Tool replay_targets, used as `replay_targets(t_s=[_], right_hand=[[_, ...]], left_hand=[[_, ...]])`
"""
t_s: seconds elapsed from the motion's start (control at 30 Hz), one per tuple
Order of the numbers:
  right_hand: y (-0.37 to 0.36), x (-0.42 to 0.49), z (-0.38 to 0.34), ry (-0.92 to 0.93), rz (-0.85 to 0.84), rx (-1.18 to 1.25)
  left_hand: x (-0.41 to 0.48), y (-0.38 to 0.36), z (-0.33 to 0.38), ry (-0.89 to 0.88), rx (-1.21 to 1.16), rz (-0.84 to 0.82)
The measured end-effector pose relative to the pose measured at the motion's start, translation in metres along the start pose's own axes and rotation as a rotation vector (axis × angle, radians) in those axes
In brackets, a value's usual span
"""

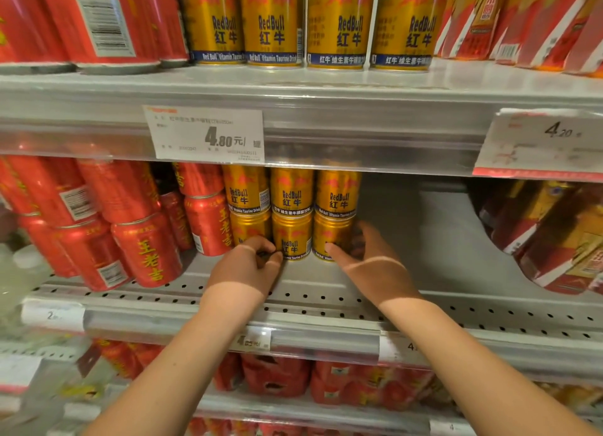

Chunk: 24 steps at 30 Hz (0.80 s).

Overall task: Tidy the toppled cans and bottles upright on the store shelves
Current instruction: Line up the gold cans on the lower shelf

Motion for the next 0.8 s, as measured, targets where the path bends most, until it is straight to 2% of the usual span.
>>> replay_targets(t_s=[0.23,0.43,0.6,0.8], right_hand=[[0.007,-0.009,0.001,-0.073,-0.015,-0.125],[0.028,-0.038,-0.001,-0.04,-0.014,-0.239],[0.023,-0.085,-0.004,0.126,0.076,-0.552],[0.017,-0.094,-0.021,0.093,0.128,-0.699]], left_hand=[[-0.002,-0.002,-0.001,-0.013,0.104,-0.01],[-0.004,0.0,0.001,-0.032,0.087,-0.017],[-0.011,0.006,0.003,-0.055,0.026,-0.067],[-0.028,0.023,0.009,-0.116,0.021,-0.071]])
Point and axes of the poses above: each hand's wrist, its own x-axis towards the middle knuckle, its own y-axis out of the back of the hand, z = x × y, the point moved 1 cm from there along x, towards the middle knuckle, and after that the axes turned 9 degrees about x, right-handed, at the moved point
